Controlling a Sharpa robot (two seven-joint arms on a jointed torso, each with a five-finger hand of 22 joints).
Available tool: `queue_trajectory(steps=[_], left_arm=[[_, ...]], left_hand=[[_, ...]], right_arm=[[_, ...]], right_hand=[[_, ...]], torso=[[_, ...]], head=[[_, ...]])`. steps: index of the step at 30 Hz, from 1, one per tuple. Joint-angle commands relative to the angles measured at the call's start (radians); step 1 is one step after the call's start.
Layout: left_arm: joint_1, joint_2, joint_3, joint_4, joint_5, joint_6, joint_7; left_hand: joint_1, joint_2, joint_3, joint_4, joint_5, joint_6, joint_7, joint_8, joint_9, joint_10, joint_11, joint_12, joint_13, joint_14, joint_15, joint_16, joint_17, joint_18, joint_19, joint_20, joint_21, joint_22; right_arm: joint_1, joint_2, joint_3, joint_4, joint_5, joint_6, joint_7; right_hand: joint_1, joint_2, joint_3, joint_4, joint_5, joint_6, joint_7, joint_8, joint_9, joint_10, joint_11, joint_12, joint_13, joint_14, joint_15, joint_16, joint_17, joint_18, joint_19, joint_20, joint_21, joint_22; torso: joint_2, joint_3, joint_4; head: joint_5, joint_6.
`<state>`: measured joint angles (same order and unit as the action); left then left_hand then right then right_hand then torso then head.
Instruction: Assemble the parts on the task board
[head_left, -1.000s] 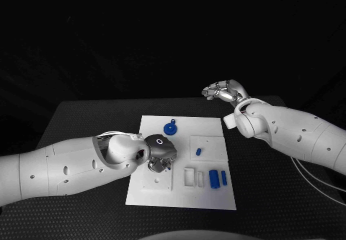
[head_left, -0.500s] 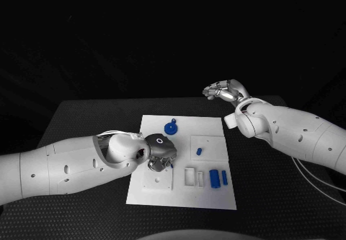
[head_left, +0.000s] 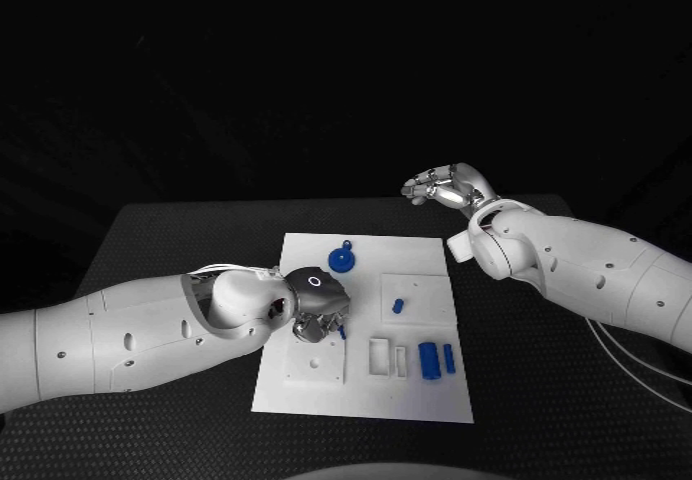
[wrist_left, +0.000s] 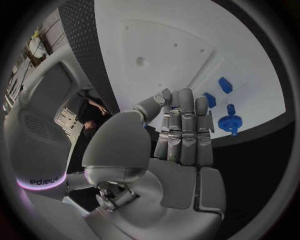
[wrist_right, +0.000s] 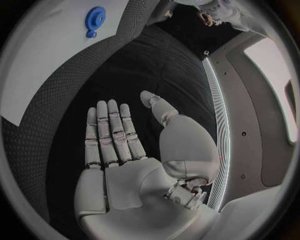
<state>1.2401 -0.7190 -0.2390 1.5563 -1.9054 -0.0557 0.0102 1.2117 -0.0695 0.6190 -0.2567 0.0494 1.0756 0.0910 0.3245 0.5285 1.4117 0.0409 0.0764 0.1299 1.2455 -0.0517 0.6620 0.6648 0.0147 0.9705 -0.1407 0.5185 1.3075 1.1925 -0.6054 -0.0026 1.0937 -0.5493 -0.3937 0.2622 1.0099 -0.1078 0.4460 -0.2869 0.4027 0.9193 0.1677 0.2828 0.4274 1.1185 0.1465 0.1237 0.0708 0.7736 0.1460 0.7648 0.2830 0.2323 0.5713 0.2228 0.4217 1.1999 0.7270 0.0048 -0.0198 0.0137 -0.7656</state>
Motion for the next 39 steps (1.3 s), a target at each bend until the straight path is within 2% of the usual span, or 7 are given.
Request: queue_trajectory(steps=[1,6,16,24,27,32,39], left_arm=[[0.0,-0.001,0.001,0.002,0.006,-0.028,-0.007],[0.0,-0.001,0.001,-0.004,0.031,-0.054,-0.004],[0.001,-0.007,0.0,-0.011,0.05,-0.116,-0.013],[0.001,-0.006,0.0,-0.013,0.058,-0.138,-0.009],[0.001,-0.003,0.0,-0.016,0.061,-0.14,-0.007],[0.0,0.007,0.0,-0.025,0.061,-0.174,0.004],[-0.008,0.02,0.0,-0.043,0.061,-0.186,0.019]], left_hand=[[-0.009,0.0,0.0,0.007,0.005,-0.005,0.003,-0.004,0.002,0.001,0.006,-0.006,0.0,0.001,0.0,-0.006,0.001,-0.003,0.003,-0.008,-0.006,0.015],[-0.011,-0.006,-0.001,0.011,0.005,-0.01,0.005,-0.007,0.003,-0.002,0.007,-0.008,-0.001,0.0,0.0,-0.008,0.002,-0.003,0.002,-0.008,-0.007,0.017],[-0.027,-0.111,-0.018,0.054,0.0,-0.082,0.029,-0.042,0.001,-0.049,0.022,-0.013,-0.005,-0.003,0.008,-0.012,0.016,0.0,0.002,-0.003,-0.01,0.021],[-0.02,-0.15,-0.019,0.086,0.0,-0.106,0.032,-0.048,0.007,-0.091,0.032,-0.012,-0.006,-0.005,0.016,-0.015,0.024,0.007,0.002,0.004,-0.01,0.022],[-0.023,-0.175,-0.025,0.099,-0.001,-0.12,0.031,-0.053,0.008,-0.122,0.037,-0.014,-0.009,-0.008,0.021,-0.017,0.027,0.009,-0.001,0.009,-0.011,0.022],[-0.017,-0.195,-0.036,0.108,-0.001,-0.144,0.032,-0.061,0.009,-0.163,0.041,-0.013,-0.013,-0.018,0.025,-0.024,0.031,0.012,-0.011,0.015,-0.014,0.023],[0.006,-0.206,-0.044,0.103,-0.001,-0.141,0.014,-0.055,0.014,-0.179,0.034,-0.008,-0.009,-0.029,0.022,-0.029,0.036,0.01,-0.023,0.015,-0.009,0.025]], right_arm=[[0.0,-0.002,0.0,0.008,-0.09,0.035,-0.022],[0.0,-0.007,0.0,0.022,-0.127,0.035,-0.03],[0.0,-0.014,0.0,0.042,-0.208,0.023,-0.046],[0.0,-0.021,0.0,0.084,-0.342,0.021,-0.077],[0.0,-0.027,0.0,0.108,-0.411,0.031,-0.098],[0.0,-0.032,-0.002,0.15,-0.491,0.047,-0.121],[0.0,-0.033,-0.004,0.185,-0.55,0.056,-0.148]], right_hand=[[0.009,0.001,-0.002,-0.002,-0.005,-0.005,-0.002,0.005,-0.002,0.0,0.003,0.005,-0.001,0.005,0.001,-0.005,-0.001,-0.01,0.003,0.001,-0.006,0.001],[0.014,0.0,-0.002,-0.002,-0.012,-0.002,-0.003,0.007,-0.002,0.004,0.001,0.008,0.0,0.006,0.002,-0.006,-0.001,-0.01,0.003,0.002,-0.008,0.004],[0.021,-0.003,-0.001,-0.003,-0.019,-0.002,-0.004,0.008,-0.002,0.005,0.0,0.009,0.001,0.007,0.002,-0.008,0.0,-0.01,0.004,0.002,-0.01,0.006],[0.03,-0.009,-0.003,-0.003,-0.035,0.0,-0.005,0.01,-0.003,0.011,-0.002,0.013,0.002,0.01,0.001,-0.008,0.002,-0.009,0.006,0.002,-0.013,0.009],[0.035,-0.011,-0.003,-0.003,-0.042,0.003,-0.006,0.011,-0.003,0.016,-0.005,0.017,0.004,0.012,-0.001,-0.008,0.003,-0.009,0.008,0.002,-0.015,0.012],[0.054,-0.022,-0.008,-0.004,-0.077,0.007,-0.008,0.014,-0.003,0.026,-0.012,0.025,0.009,0.013,-0.003,-0.01,0.006,-0.008,0.01,0.002,-0.021,0.018],[0.06,-0.022,-0.007,-0.004,-0.081,0.008,-0.009,0.015,-0.003,0.027,-0.013,0.027,0.01,0.014,-0.003,-0.011,0.006,-0.008,0.011,0.002,-0.022,0.019]], torso=[[0.0,0.0001,0.0002],[0.0,0.0002,0.0006],[0.001,0.0005,0.0009],[0.001,0.0005,-0.0001],[0.0,0.0003,-0.0003],[0.0,-0.001,0.0003],[0.001,-0.0004,0.0003]], head=[[0.0,0.002],[0.001,0.003],[0.001,0.005],[0.003,0.008],[0.003,0.009],[0.005,0.012],[0.006,0.013]])
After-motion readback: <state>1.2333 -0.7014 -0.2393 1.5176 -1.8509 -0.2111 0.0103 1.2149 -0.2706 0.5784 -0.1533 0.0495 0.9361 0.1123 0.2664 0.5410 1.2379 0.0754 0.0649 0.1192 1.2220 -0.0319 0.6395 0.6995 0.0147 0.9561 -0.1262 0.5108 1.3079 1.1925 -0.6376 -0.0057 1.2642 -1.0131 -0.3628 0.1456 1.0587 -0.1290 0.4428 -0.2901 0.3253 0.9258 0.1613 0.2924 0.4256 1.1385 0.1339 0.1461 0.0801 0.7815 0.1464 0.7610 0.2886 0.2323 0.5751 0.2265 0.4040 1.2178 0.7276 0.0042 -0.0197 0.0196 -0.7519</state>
